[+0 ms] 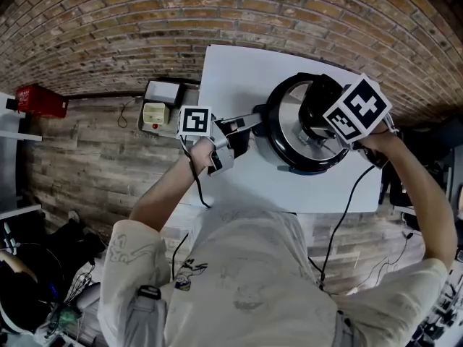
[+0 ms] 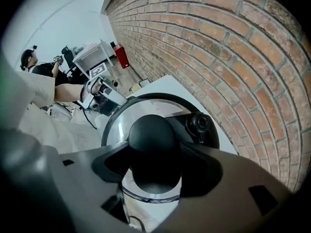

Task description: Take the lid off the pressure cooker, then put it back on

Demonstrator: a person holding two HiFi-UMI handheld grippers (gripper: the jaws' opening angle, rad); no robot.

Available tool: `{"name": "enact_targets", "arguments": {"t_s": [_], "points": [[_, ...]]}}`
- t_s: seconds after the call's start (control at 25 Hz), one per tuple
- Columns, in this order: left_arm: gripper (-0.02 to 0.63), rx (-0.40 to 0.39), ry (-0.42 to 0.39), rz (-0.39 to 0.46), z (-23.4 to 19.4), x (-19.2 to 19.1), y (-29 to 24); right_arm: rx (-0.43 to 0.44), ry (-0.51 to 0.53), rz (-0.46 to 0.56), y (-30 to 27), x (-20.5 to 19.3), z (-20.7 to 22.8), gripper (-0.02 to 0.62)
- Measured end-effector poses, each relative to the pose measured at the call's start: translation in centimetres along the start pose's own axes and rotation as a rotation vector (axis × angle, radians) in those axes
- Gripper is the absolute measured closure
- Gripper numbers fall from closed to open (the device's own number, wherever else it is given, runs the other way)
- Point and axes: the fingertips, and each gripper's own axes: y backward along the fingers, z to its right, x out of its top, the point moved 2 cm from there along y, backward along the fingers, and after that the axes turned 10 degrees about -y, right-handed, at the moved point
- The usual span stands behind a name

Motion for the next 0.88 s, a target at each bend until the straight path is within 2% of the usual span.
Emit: {"name": "enact_targets", "arguments": {"t_s": [0.88], "points": [[0.536, -0.01, 0.004, 0.002, 0.04, 0.01, 0.06, 0.019, 0.083, 0.018, 0.05, -0.02, -0.23, 0.301]]}}
